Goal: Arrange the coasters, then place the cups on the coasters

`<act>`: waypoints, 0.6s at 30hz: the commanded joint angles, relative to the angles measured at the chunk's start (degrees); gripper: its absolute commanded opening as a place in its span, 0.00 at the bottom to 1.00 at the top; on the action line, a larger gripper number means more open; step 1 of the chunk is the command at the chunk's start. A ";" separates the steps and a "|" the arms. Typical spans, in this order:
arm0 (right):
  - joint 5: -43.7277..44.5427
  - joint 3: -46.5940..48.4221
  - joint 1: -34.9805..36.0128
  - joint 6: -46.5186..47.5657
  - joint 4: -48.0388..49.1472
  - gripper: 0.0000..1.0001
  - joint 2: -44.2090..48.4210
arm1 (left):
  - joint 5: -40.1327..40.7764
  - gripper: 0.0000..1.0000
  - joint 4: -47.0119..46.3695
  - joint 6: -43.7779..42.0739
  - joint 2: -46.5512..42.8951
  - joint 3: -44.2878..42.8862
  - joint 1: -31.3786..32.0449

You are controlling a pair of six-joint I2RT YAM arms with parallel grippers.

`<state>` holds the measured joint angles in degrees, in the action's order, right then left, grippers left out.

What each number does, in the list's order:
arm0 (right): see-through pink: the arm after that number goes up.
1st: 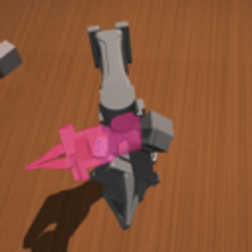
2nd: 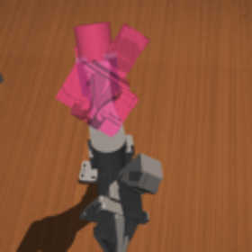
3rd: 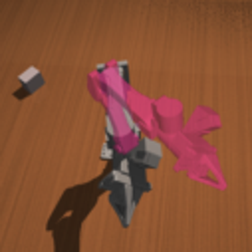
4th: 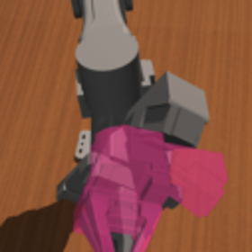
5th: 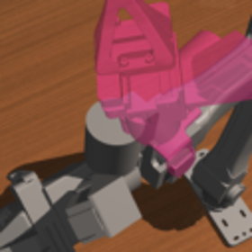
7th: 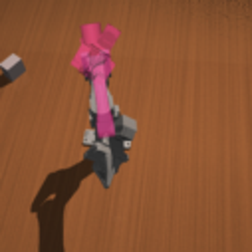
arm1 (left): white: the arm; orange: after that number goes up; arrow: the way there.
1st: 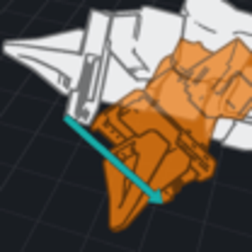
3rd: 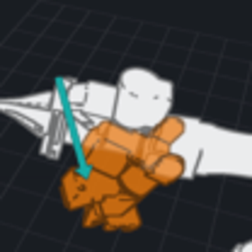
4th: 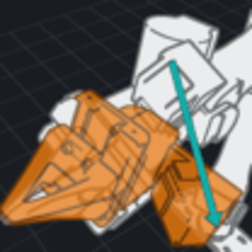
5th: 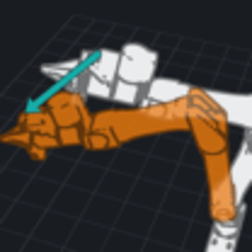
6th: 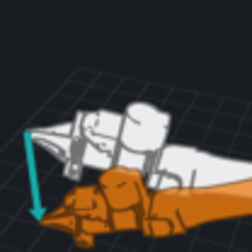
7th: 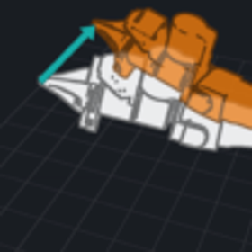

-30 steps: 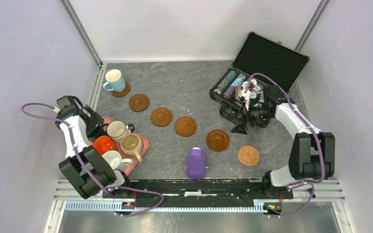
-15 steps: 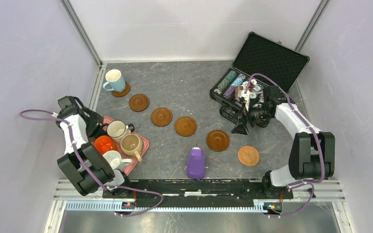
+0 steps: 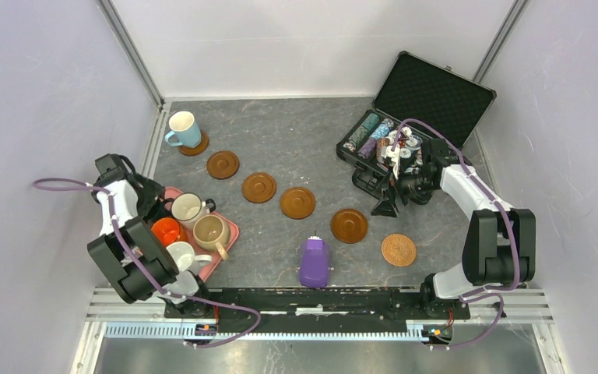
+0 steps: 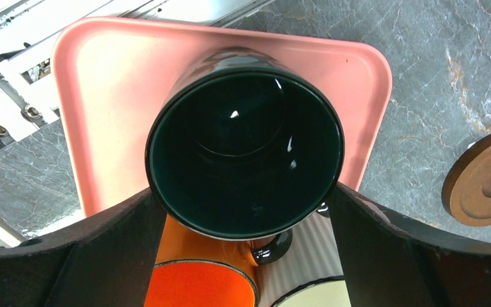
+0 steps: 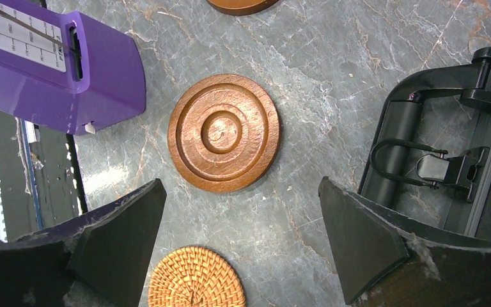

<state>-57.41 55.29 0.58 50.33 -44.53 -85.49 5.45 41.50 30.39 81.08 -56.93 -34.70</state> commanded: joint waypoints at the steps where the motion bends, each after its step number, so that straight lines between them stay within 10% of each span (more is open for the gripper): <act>1: -1.44 2.53 -0.23 0.99 -0.11 0.98 -0.65 | 1.82 1.00 -2.03 1.91 1.57 -1.17 -0.28; 18: -2.12 2.63 -0.21 0.12 0.35 0.98 -0.82 | -2.31 0.88 0.58 -20.86 3.81 -0.84 -0.09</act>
<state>-57.43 55.81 0.58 50.39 -44.69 -86.21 3.66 39.97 20.91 83.11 -57.71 -34.70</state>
